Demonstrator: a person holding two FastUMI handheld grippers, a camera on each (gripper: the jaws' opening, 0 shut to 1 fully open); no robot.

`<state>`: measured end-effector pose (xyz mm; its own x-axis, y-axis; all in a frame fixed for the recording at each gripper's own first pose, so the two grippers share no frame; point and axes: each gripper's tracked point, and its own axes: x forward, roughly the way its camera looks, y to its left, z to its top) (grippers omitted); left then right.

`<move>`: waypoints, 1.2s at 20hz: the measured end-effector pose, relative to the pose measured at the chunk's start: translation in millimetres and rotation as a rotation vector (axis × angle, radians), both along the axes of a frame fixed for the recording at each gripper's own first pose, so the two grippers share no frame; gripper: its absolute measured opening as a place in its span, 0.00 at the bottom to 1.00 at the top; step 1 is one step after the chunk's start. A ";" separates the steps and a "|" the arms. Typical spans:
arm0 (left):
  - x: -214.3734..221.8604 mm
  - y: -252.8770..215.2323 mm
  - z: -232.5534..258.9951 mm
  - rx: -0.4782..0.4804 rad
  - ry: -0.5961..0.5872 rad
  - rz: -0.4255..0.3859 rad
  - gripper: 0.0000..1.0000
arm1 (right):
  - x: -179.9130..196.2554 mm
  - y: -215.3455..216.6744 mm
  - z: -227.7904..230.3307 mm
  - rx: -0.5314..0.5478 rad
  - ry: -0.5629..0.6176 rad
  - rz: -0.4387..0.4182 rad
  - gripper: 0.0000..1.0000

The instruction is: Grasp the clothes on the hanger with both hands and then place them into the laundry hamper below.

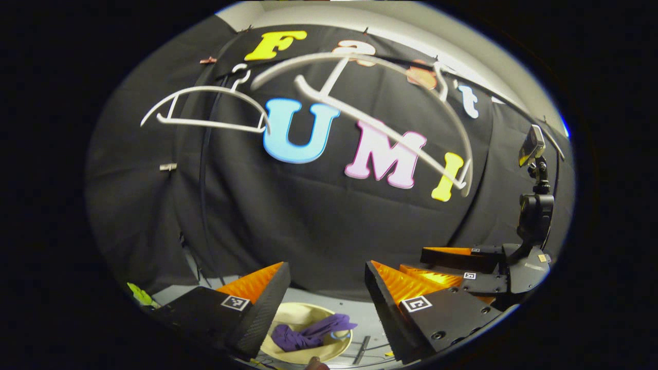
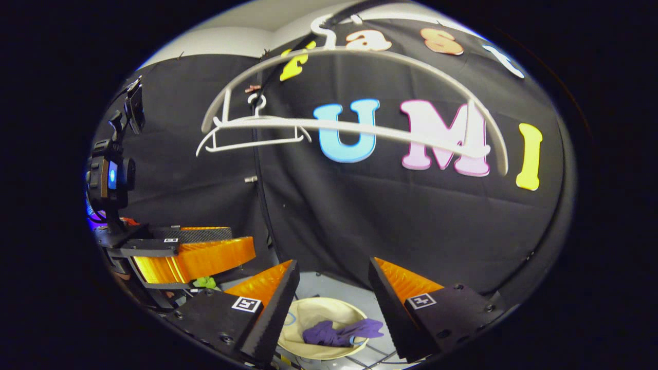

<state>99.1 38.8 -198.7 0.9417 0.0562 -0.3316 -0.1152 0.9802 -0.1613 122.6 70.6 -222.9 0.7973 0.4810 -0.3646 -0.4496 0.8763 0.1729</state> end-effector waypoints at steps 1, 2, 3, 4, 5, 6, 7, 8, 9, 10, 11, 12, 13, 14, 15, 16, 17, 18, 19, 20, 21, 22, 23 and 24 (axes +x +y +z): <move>0.1 -3.8 13.6 0.012 -0.029 -0.013 0.92 | -2.3 -1.4 15.2 0.012 -0.029 -0.009 0.87; -1.6 -7.5 26.5 0.024 -0.055 -0.026 0.92 | -3.1 -2.9 28.9 0.023 -0.059 -0.020 0.87; -3.1 -10.9 36.7 0.036 -0.084 -0.036 0.92 | -3.6 -4.7 43.7 0.036 -0.091 -0.031 0.87; -5.7 -13.6 49.9 0.048 -0.114 -0.044 0.92 | -5.5 -1.9 57.6 0.052 -0.124 -0.040 0.87; -8.0 -15.5 62.7 0.058 -0.149 -0.050 0.92 | -7.6 -3.1 71.5 0.068 -0.155 -0.050 0.87; -10.4 -16.6 76.0 0.067 -0.183 -0.057 0.92 | -7.2 -4.4 83.2 0.080 -0.186 -0.067 0.87; -13.6 -18.7 88.9 0.078 -0.216 -0.062 0.92 | -9.3 -7.5 95.1 0.092 -0.218 -0.088 0.87; -16.9 -18.6 102.5 0.094 -0.252 -0.062 0.91 | -12.3 -9.9 106.8 0.103 -0.250 -0.108 0.88; -20.3 -18.1 115.1 0.116 -0.288 -0.060 0.91 | -15.2 -13.8 117.3 0.109 -0.282 -0.131 0.90; -24.0 -17.2 125.7 0.138 -0.323 -0.061 0.87 | -17.2 -18.2 126.4 0.112 -0.312 -0.156 0.92; -27.3 -19.9 134.5 0.157 -0.354 -0.069 0.87 | -20.2 -24.3 136.2 0.110 -0.342 -0.188 0.96; -28.5 -23.9 140.9 0.169 -0.369 -0.081 0.87 | -23.6 -29.7 144.9 0.110 -0.370 -0.215 1.00; -28.9 -29.7 144.0 0.175 -0.376 -0.094 0.91 | -26.6 -33.6 154.3 0.111 -0.400 -0.236 1.00; -30.3 -35.4 147.4 0.174 -0.382 -0.105 0.87 | -28.1 -37.0 161.1 0.108 -0.424 -0.254 0.99; -31.8 -40.2 149.8 0.169 -0.387 -0.117 0.87 | -30.8 -40.2 167.6 0.109 -0.446 -0.269 0.99; -32.5 -43.4 151.5 0.163 -0.391 -0.127 0.87 | -34.3 -43.3 171.6 0.114 -0.458 -0.282 0.99; -33.9 -46.8 152.0 0.159 -0.387 -0.135 0.87 | -37.2 -45.2 176.2 0.122 -0.465 -0.293 0.99; -35.0 -47.4 151.3 0.159 -0.384 -0.140 0.91 | -39.5 -47.6 178.4 0.127 -0.468 -0.303 0.99; -35.3 -46.6 152.6 0.161 -0.385 -0.142 0.91 | -40.6 -49.2 179.0 0.127 -0.468 -0.311 0.99; -35.8 -47.1 153.8 0.164 -0.387 -0.146 0.87 | -41.9 -51.7 178.8 0.122 -0.464 -0.319 0.95; -35.7 -46.4 154.4 0.163 -0.390 -0.145 0.87 | -43.7 -52.9 177.9 0.119 -0.458 -0.322 0.95; -36.9 -46.4 155.7 0.160 -0.393 -0.145 0.87 | -45.1 -53.4 178.4 0.117 -0.454 -0.323 0.99; -37.7 -46.2 158.2 0.156 -0.399 -0.143 0.87 | -46.3 -54.6 179.0 0.115 -0.452 -0.324 0.95; -38.2 -45.8 162.0 0.152 -0.403 -0.142 0.87 | -46.9 -55.4 180.1 0.113 -0.453 -0.327 0.95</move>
